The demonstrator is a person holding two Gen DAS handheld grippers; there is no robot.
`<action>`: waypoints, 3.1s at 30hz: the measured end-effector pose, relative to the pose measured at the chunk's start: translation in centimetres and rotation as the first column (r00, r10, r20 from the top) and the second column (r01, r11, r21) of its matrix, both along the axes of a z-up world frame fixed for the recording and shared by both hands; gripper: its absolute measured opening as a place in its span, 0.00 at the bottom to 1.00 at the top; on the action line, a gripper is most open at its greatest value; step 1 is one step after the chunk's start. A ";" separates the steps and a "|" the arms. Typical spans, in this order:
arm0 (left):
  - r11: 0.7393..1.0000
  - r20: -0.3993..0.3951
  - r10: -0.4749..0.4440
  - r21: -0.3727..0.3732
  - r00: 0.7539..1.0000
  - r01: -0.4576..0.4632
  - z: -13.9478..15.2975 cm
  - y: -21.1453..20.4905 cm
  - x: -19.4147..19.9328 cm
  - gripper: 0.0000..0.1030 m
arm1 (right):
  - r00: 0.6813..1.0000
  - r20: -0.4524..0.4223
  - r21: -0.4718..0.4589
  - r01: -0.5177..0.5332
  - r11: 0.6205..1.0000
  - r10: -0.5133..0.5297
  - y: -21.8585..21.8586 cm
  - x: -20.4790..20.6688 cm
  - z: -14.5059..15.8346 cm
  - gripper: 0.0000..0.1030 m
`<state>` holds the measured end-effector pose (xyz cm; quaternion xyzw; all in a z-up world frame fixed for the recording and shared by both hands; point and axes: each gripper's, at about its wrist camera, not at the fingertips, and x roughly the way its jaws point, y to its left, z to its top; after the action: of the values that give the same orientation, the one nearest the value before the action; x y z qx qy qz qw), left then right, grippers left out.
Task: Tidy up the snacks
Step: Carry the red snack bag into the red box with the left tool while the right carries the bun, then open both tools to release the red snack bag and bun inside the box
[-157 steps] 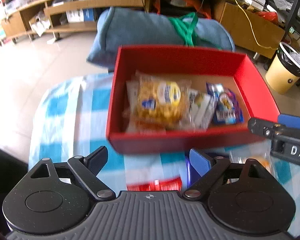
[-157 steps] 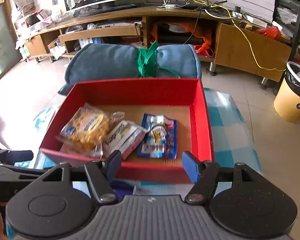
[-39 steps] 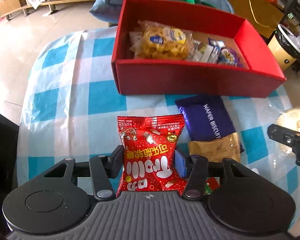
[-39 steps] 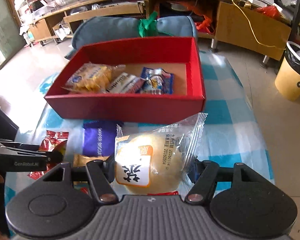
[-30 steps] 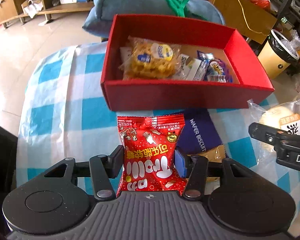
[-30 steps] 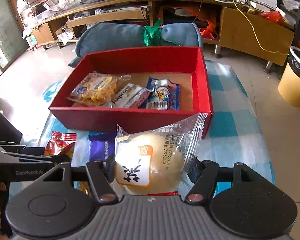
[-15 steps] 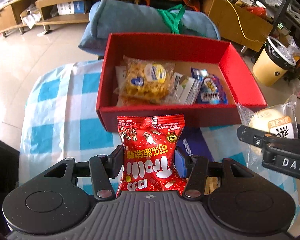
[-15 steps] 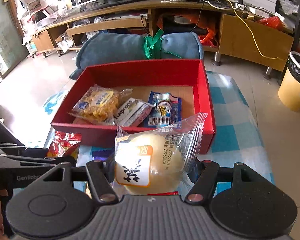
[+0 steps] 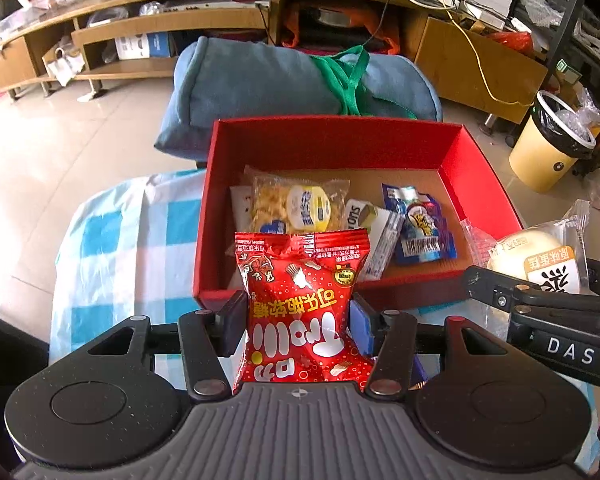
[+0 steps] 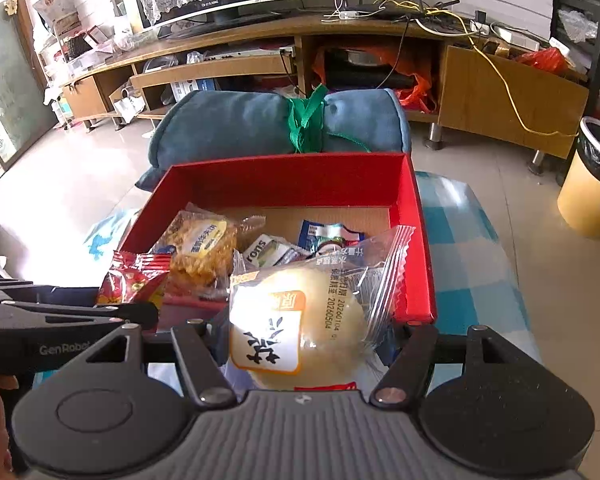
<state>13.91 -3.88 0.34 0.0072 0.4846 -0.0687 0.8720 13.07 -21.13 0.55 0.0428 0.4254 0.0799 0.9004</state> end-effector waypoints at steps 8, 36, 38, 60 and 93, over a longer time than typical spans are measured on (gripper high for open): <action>1.000 0.011 0.017 0.001 1.000 -0.017 0.3 0.2 1.4 0.59 | 1.000 0.001 0.006 -0.007 1.000 0.007 0.4 1.0 0.2 0.62; 0.997 0.037 0.043 0.055 0.998 -0.045 -0.1 -0.6 6.1 0.59 | 0.999 -0.015 0.015 0.034 0.999 -0.034 -0.7 6.3 -0.7 0.62; 0.997 0.033 0.046 0.055 0.998 -0.048 -0.2 -0.6 6.4 0.59 | 0.999 -0.015 0.015 0.036 0.999 -0.035 -0.7 6.6 -0.8 0.62; 0.996 0.012 0.052 0.076 0.999 -0.053 -1.6 -1.1 7.8 0.59 | 0.998 -0.049 0.000 0.030 1.000 -0.030 -0.5 8.3 -2.4 0.62; 0.998 0.016 0.022 0.065 1.000 -0.023 -2.3 -2.4 8.0 0.64 | 0.995 -0.096 -0.016 0.040 0.999 -0.041 -0.3 10.1 -4.9 0.63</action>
<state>21.87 -6.28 -1.94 0.0308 0.4800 -0.0429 0.8757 23.14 -21.41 -4.36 0.0487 0.4678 0.0565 0.8807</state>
